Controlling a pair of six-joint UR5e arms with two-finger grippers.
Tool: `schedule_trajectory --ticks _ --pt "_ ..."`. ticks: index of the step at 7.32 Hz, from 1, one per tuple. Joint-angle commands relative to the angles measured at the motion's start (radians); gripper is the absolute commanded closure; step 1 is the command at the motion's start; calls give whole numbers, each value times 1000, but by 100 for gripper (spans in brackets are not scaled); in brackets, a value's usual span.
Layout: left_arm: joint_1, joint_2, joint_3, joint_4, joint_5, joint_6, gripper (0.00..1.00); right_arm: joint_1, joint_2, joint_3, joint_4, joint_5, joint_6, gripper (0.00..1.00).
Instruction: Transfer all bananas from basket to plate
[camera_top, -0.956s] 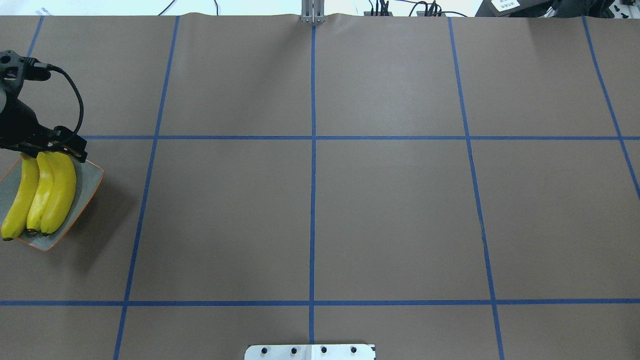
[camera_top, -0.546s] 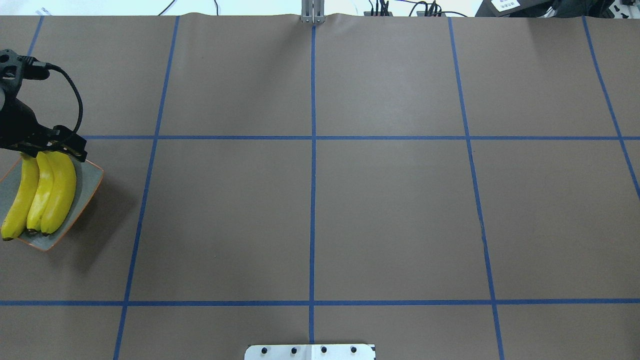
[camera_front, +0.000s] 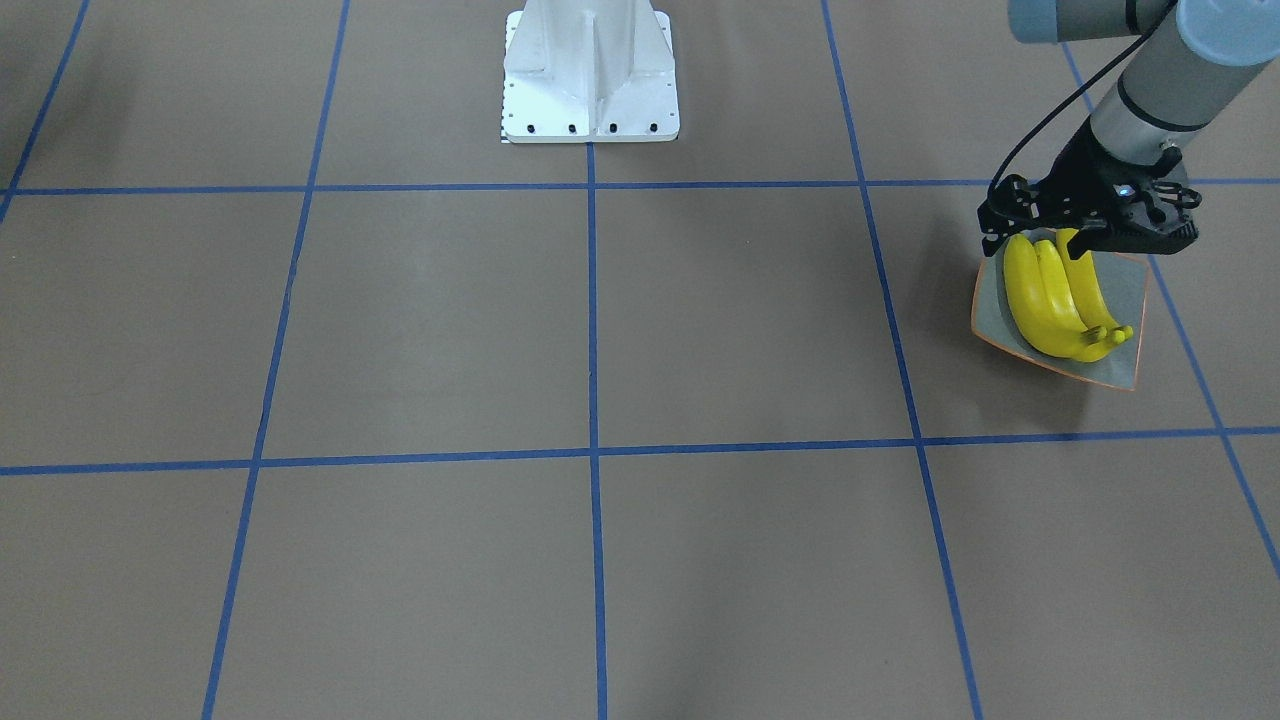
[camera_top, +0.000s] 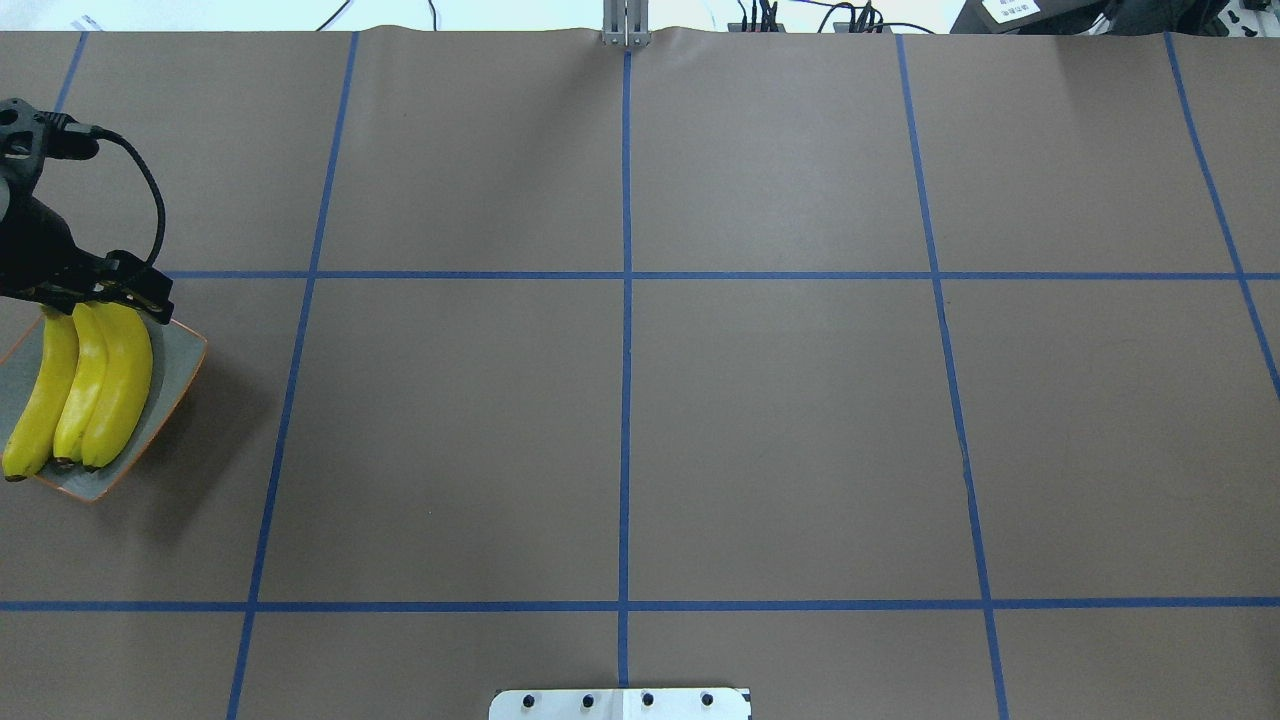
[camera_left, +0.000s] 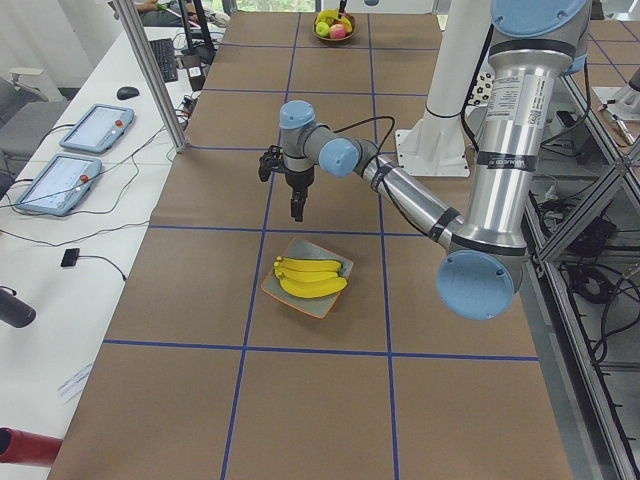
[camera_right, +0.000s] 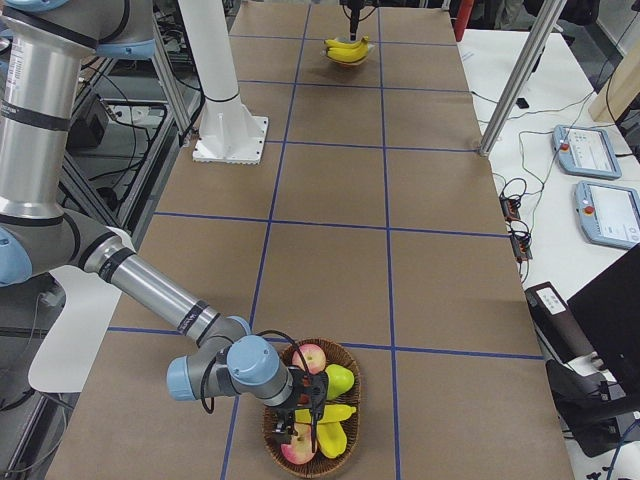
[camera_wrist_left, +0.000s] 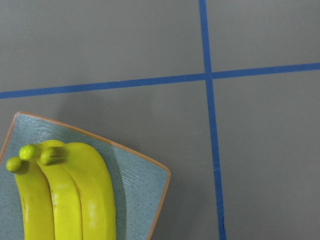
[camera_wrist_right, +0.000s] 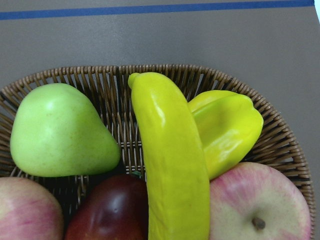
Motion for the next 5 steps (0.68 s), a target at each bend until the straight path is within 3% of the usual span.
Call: schedule_trajectory --ticks 1,2,3,4,5 --pt "0 0 -1 0 1 0 0 -2 8 -7 0 1 30 39" --pt "0 0 -2 0 1 0 0 -2 8 -7 0 1 32 49" --pt "-2 0 -4 0 1 0 0 -2 8 -2 0 3 32 93" --pt "-2 0 -5 0 2 0 1 -2 8 2 0 1 32 100" --pt "-2 2 -5 0 1 0 0 -2 14 4 0 1 32 100"
